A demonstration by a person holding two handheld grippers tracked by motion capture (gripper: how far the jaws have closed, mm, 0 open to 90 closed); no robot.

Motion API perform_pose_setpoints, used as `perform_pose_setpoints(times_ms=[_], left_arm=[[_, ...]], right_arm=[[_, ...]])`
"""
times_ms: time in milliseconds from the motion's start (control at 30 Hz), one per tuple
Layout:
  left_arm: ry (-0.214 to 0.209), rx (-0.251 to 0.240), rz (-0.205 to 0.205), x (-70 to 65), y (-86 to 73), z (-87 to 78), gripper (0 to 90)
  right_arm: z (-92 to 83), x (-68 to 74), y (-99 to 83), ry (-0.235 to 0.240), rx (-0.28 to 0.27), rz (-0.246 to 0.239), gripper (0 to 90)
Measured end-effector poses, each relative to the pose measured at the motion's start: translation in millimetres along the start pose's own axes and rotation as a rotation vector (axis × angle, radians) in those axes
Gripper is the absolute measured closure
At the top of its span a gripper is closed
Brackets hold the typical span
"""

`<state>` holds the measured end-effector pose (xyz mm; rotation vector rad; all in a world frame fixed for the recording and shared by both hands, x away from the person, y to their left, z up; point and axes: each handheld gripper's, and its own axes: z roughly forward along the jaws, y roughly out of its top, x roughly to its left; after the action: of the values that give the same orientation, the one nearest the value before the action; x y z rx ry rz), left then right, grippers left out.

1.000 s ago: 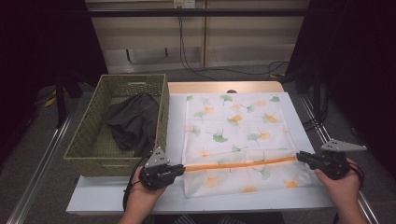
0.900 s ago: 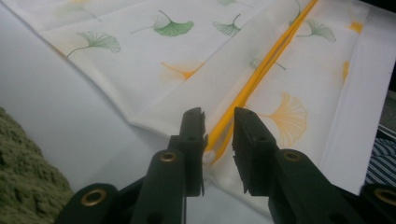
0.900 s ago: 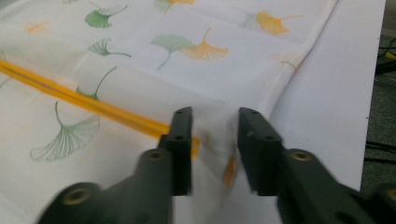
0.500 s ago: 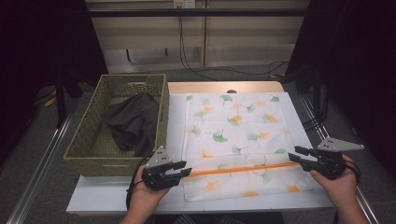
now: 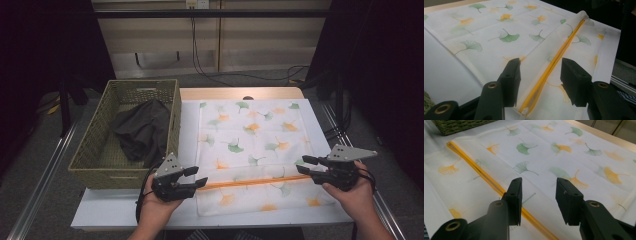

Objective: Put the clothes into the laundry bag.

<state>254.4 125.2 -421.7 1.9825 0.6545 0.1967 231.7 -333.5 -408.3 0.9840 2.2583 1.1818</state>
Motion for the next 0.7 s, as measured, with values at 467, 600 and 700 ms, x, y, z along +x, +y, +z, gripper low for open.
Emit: perform_pose_setpoints(times_ms=[467,600,700], left_arm=[[0.015,-0.026,-0.016,0.9,-1.7,-4.9,46.1],[0.015,-0.02,-0.006,0.6,-3.3,-5.4,45.6],[0.015,-0.021,-0.015,0.5,-5.2,-5.6,45.3]], right_arm=[[28.1,16.4,22.3,0.071,0.033,-0.053,57.3],[35.4,17.2,24.7,0.08,0.042,-0.047,56.7],[42.1,16.6,25.7,0.104,0.053,-0.039,55.9]])
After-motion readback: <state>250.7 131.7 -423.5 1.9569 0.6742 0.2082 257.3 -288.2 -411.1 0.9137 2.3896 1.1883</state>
